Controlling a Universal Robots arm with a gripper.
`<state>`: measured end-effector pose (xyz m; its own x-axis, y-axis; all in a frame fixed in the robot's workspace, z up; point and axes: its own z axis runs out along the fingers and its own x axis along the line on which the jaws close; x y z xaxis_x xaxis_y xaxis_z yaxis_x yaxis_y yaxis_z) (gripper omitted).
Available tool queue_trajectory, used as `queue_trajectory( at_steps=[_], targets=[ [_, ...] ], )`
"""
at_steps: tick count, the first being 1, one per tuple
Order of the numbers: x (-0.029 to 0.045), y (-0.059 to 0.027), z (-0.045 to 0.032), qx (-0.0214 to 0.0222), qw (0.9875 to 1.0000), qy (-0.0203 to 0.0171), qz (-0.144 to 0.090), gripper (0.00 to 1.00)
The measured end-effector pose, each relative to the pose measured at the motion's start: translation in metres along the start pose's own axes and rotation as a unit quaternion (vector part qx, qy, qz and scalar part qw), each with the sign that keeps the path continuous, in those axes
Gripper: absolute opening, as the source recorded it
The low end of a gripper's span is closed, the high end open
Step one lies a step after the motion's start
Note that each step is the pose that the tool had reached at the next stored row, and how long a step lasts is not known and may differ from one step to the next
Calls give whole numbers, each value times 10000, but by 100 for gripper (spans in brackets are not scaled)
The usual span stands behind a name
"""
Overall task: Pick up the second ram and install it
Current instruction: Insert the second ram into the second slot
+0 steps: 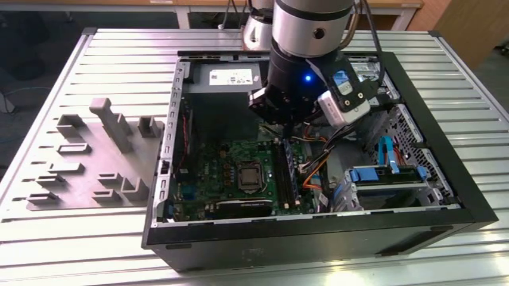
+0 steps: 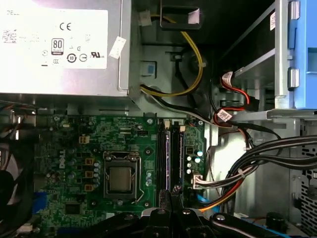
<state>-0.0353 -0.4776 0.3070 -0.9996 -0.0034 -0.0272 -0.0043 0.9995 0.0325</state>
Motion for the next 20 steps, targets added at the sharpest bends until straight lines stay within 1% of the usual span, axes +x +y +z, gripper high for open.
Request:
queue_trajectory(
  at_steps=[15, 20],
  targets=[
    [6, -9, 263, 0, 10000, -14, -1, 12],
    [8, -11, 330, 0, 10000, -18, -1, 12]
  ],
)
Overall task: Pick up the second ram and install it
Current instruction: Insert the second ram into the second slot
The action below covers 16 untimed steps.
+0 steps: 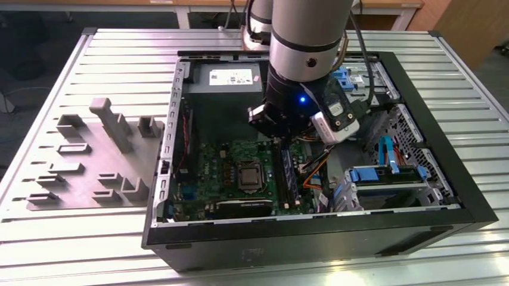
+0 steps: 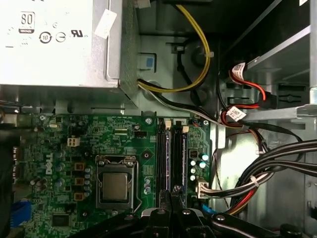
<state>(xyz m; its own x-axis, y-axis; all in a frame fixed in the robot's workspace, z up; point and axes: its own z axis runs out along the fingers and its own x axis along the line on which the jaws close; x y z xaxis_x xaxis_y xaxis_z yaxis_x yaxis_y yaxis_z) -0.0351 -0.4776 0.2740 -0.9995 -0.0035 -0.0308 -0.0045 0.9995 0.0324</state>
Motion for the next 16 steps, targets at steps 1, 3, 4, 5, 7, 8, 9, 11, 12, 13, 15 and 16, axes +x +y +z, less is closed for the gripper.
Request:
queue_trajectory(
  at_steps=[1, 3, 4, 5, 7, 8, 9, 11, 12, 13, 15, 16],
  targets=[
    [0, 0, 10, 0, 10000, 0, 0, 12],
    [1, -1, 30, 0, 10000, 0, 0, 12],
    [1, -1, 38, 0, 10000, 0, 0, 12],
    [1, -1, 47, 0, 10000, 0, 0, 12],
    [2, -2, 65, 0, 10000, 0, 0, 12],
    [2, -2, 74, 0, 10000, 0, 0, 12],
    [3, -3, 82, 0, 10000, 0, 0, 12],
    [3, -3, 96, 0, 10000, 0, 0, 12],
    [3, -3, 102, 0, 10000, 0, 0, 12],
    [3, -4, 109, 0, 10000, 0, 0, 12],
    [4, -4, 128, 0, 10000, 0, 0, 12],
    [4, -5, 139, 0, 10000, 0, 0, 12]
  ],
)
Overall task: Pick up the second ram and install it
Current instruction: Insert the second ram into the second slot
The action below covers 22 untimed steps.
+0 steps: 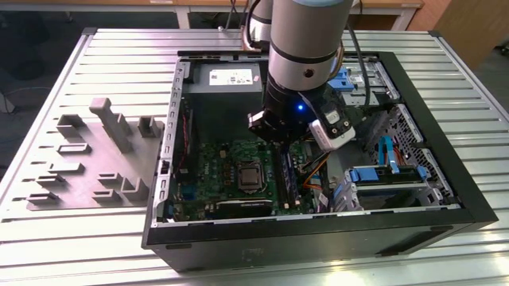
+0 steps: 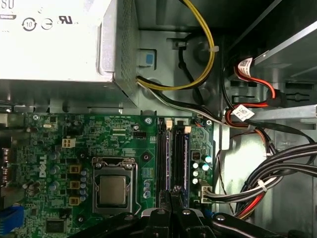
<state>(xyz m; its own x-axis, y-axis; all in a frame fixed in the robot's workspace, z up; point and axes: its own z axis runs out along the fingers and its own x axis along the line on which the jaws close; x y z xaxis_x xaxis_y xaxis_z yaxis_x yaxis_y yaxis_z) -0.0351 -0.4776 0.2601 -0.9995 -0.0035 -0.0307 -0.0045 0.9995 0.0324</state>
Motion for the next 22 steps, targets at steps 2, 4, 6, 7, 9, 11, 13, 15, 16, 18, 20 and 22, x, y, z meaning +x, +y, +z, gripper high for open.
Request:
queue_trajectory(
  at_steps=[2, 4, 6, 7, 9, 11, 13, 15, 16, 18, 20, 22],
  targets=[
    [1, -1, 23, 0, 10000, 0, 0, 12],
    [2, -2, 47, 0, 10000, 0, 0, 12],
    [2, -2, 73, 0, 10000, 0, 0, 12],
    [3, -3, 88, 1, 10000, 0, 0, 12],
    [4, -4, 116, 0, 10000, -1, 0, 12],
    [5, -5, 144, 0, 10000, -1, 1, 12],
    [6, -6, 168, 0, 10000, 0, 1, 12],
    [6, -8, 187, 0, 10000, 0, 2, 12],
    [6, -8, 195, 0, 10000, 0, 3, 12],
    [4, -8, 214, 0, 10000, -1, 2, 12],
    [3, -9, 233, 0, 10000, 0, 2, 12],
    [2, -10, 254, 0, 10000, 0, 3, 12]
  ],
)
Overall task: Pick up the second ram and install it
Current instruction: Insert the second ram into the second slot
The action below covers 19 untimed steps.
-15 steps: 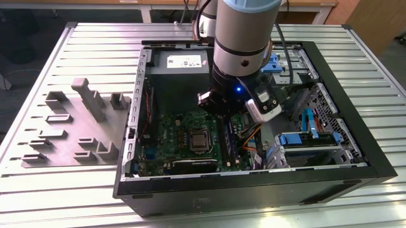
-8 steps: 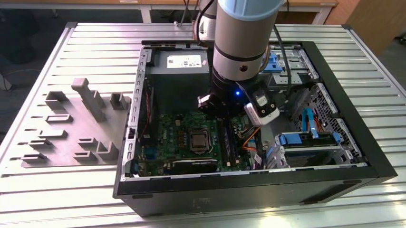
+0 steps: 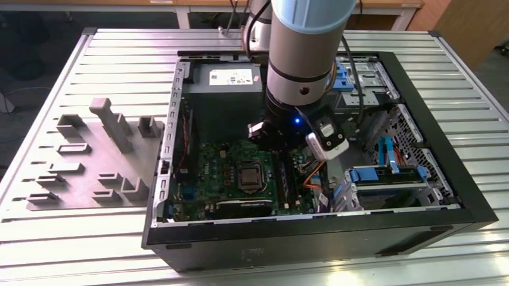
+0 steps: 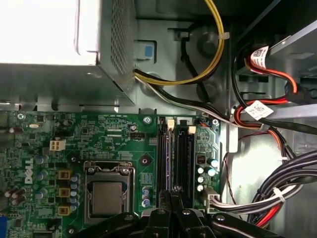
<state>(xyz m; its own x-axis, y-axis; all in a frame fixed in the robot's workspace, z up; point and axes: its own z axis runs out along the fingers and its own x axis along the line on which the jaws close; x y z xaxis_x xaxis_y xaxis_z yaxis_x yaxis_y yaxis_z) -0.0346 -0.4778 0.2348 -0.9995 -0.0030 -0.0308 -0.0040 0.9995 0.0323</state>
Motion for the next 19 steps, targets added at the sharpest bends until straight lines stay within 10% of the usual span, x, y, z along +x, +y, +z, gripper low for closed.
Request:
queue_trajectory(
  at_steps=[19],
  targets=[
    [-4, -10, 97, -1, 10000, 0, 0, 12]
  ],
)
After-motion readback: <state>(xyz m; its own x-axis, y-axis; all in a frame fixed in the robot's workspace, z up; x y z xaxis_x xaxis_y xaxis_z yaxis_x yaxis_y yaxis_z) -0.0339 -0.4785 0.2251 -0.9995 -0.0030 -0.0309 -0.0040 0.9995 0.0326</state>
